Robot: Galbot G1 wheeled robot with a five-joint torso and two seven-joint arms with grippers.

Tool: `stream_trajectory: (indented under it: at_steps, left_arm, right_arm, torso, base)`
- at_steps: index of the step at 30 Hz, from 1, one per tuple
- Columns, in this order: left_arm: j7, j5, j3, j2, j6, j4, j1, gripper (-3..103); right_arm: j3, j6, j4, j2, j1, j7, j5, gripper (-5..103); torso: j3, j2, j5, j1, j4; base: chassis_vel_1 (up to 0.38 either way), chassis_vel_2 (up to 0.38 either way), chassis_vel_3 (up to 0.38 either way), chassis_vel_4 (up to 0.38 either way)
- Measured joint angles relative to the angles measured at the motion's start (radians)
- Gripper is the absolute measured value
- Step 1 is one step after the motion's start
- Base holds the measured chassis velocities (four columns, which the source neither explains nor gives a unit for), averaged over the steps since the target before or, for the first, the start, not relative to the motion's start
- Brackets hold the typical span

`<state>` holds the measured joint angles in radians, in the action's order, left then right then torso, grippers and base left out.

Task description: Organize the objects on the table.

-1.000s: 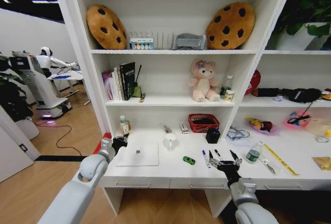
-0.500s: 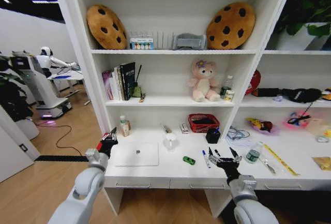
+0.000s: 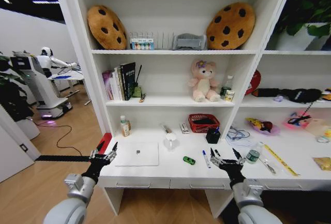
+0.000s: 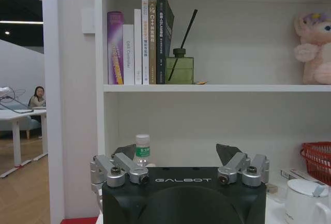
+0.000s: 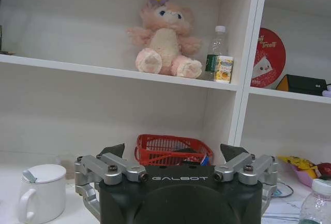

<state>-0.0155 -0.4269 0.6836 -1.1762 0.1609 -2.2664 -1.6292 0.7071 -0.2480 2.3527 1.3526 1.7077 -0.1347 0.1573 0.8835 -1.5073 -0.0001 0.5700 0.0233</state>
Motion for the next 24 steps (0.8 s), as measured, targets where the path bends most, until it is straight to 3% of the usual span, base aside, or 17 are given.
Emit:
stream_trajectory:
  at_steps: [6,24]
  left_arm:
    - [-0.002,0.005,-0.004,-0.007,0.000,-0.019,-0.016,99]
    - [-0.017,0.010,-0.004,-0.002,0.006,-0.025,-0.019,100]
  right_arm:
    - [0.005,-0.001,0.015,-0.003,0.007,-0.006,0.004,100]
    - [-0.002,-0.040,0.026,-0.025,0.008,-0.017,0.031,100]
  torso:
    - [0.000,0.000,0.0000,0.000,0.0000]
    - [0.000,0.000,0.0001,0.000,-0.0001]
  base:
    - [0.000,0.000,0.000,0.000]
    - [0.000,0.000,0.000,0.000]
